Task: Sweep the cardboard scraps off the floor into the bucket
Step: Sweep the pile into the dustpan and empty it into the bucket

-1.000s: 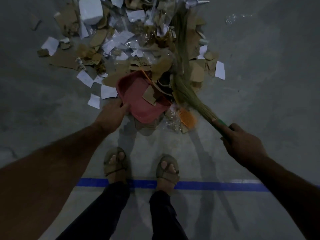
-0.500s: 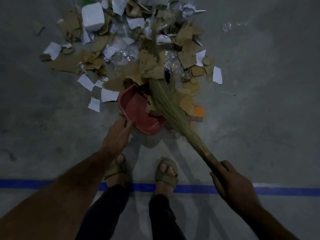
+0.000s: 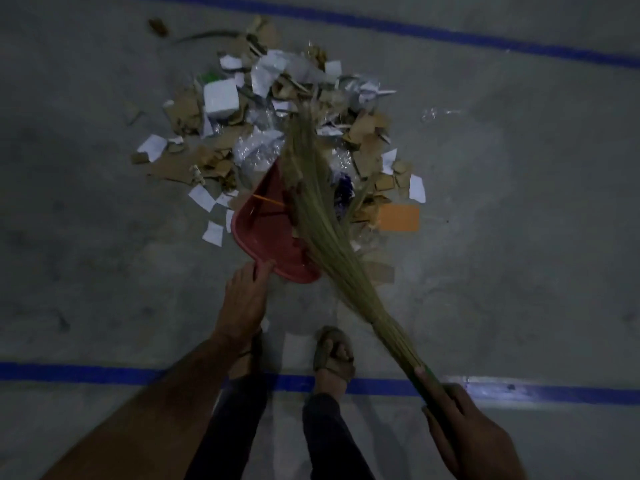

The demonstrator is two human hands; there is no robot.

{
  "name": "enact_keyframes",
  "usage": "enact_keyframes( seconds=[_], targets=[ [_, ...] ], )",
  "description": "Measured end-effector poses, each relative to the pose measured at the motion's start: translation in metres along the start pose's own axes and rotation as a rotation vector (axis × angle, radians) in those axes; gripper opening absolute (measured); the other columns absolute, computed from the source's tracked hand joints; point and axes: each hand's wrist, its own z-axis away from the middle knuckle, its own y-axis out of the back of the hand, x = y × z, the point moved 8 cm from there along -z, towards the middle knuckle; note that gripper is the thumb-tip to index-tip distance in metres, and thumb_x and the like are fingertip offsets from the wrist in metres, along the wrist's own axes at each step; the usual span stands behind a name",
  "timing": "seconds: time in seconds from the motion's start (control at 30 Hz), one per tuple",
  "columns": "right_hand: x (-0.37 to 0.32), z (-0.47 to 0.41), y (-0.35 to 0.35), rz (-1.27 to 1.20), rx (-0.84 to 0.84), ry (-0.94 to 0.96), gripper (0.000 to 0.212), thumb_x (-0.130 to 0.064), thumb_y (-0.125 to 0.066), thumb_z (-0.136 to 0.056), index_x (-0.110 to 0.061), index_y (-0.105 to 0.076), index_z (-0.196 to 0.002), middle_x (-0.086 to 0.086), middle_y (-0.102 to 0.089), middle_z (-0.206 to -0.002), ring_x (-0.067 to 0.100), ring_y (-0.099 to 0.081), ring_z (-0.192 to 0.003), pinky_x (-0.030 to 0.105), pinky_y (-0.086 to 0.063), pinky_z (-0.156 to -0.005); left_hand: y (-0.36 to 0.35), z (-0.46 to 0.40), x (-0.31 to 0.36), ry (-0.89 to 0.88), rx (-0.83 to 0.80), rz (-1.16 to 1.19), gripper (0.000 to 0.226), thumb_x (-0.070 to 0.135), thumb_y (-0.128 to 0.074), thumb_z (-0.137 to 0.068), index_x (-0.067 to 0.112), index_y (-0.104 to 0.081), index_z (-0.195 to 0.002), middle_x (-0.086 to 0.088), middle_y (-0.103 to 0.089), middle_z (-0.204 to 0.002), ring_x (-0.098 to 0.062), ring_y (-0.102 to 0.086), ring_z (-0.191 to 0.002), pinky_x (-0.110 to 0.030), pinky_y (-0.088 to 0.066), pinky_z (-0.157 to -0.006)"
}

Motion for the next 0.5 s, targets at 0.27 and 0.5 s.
enact_keyframes(
  seconds=[0.27,0.5],
  targets=[
    [-0.043,0.083,0.063,-0.023,-0.083,-0.113,0.095,-0.028,-0.086,-0.072,-0.05,-0.035,-0.148,-0.017,-0.059,-0.097,-0.003,-0.059,-0.063,0.011,-0.04,-0.049,0.11,0.051,0.046,0.076,0.073,0.105,0.06,0.014,-0.064,-0.089,0.018,-0.043,-0.145,-0.014,-0.053,-0.12,-0.033,-0.054,-0.101,-0.045,-0.049,-0.085],
    [-0.1,0.154,0.133,0.019,-0.007,-0.042,0.091,-0.036,-0.079,-0.078,-0.055,-0.027,-0.149,-0.018,-0.062,-0.115,-0.006,-0.062,-0.074,0.004,-0.033,-0.055,0.222,0.106,0.087,0.073,0.139,0.095,0.048,0.02,-0.054,-0.091,0.016,-0.049,-0.139,-0.009,-0.053,-0.11,-0.029,-0.05,-0.093,-0.044,-0.048,-0.077]
  ],
)
